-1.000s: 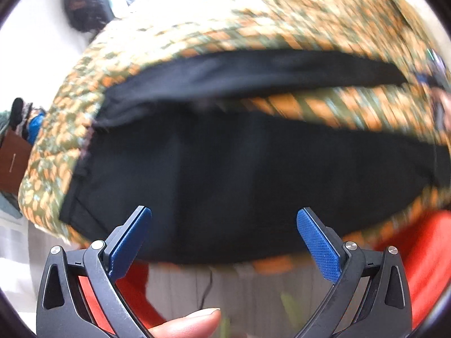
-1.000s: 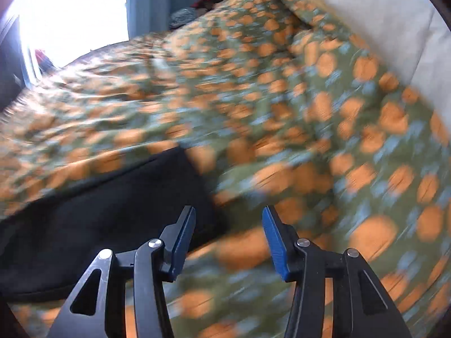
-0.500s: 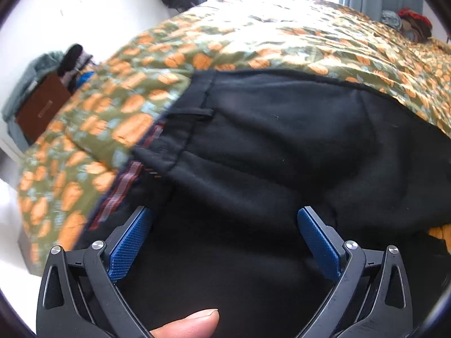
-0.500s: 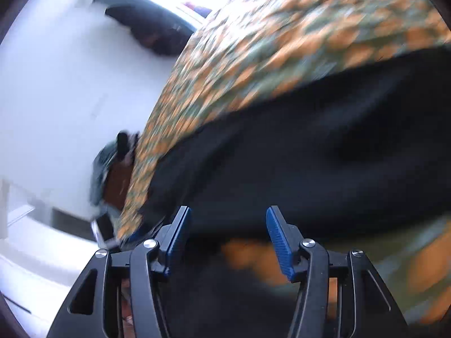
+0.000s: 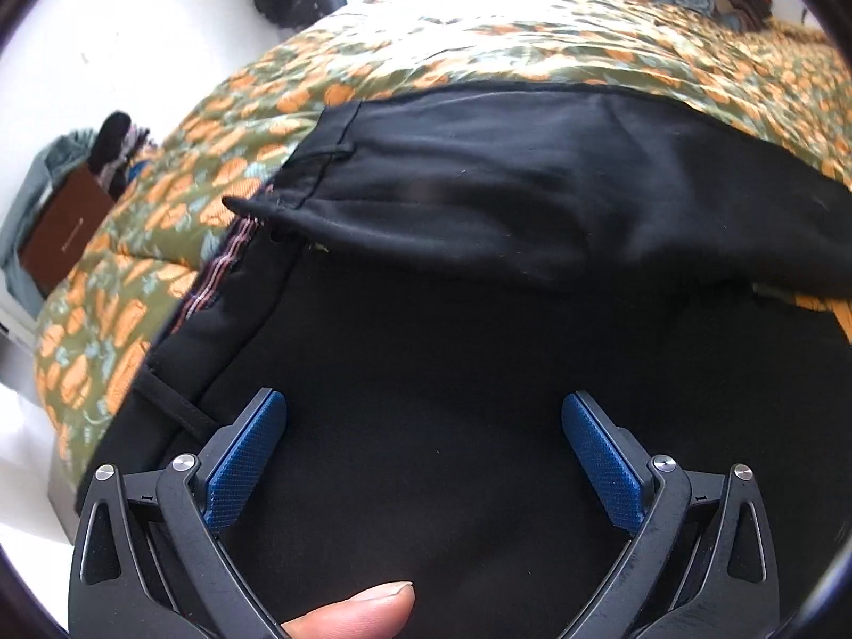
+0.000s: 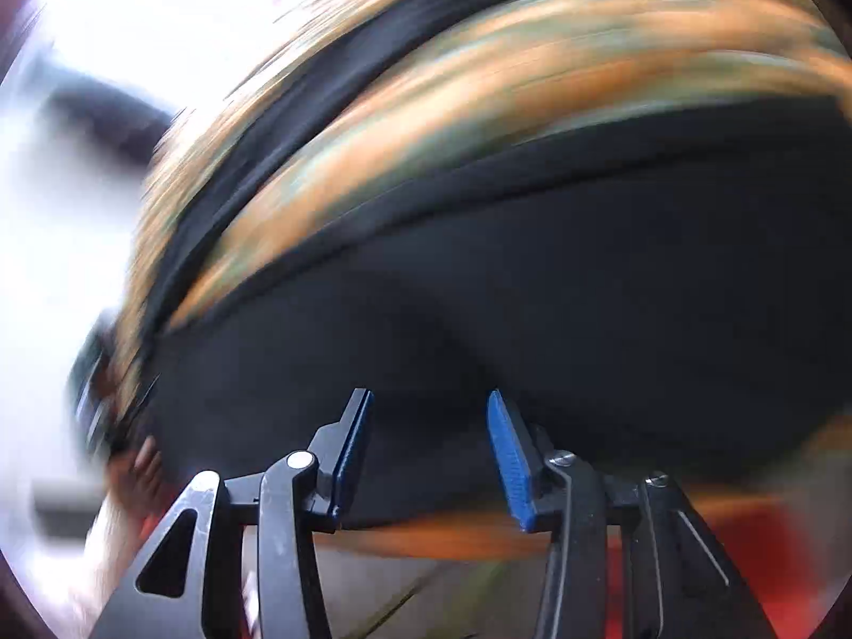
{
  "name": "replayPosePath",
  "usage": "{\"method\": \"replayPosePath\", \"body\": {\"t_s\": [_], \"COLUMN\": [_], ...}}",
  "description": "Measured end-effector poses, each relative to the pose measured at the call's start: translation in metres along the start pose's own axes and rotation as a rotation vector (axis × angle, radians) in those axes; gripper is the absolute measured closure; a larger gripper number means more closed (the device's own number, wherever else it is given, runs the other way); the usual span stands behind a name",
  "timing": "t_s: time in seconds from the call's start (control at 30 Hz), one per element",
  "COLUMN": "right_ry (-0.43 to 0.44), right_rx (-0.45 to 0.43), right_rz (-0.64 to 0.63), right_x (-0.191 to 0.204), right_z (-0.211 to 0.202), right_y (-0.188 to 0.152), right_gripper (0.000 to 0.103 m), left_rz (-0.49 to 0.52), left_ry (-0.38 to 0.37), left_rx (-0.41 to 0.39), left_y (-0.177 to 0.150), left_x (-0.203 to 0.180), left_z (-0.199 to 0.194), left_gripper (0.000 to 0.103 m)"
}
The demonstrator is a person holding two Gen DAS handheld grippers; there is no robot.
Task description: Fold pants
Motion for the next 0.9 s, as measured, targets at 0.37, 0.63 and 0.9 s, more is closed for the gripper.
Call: {"method": "replayPosePath", "body": {"t_s": [0.37, 0.63, 0.9], "right_ry": [-0.363, -0.311, 0.135], "right_rx": [-0.144, -0.34, -0.158], "right_rz": [-0.064, -0.283, -0.686], "right_x": [-0.08, 0.037, 0.298], "right_z": [-0.06, -0.082, 0.079], "right_y": [0.05, 0.075, 0.048], "right_gripper": [0.038, 0.036, 0.031], "left_rz": [0.026, 0.06, -0.049], "left_ry": [0.074, 0.056, -0.021], "left_rx": [-0.068, -0.168, -0.203], "left_y": [-0.008, 0.014, 0.087], "left_x": [-0.012, -0.033, -0.092], "left_z": [-0.007, -0.07, -0.064], "left_gripper": [0.0, 0.0, 0.0]}}
Point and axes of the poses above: each gripper's, at about its wrist camera, not at the fingertips, and z roughly the way its jaws point, x to its left, y to its top, the point moved 6 cm from there along z, roughly the way its jaws point, and after that the axes turned 6 degrees about y, right-handed, at the moved point
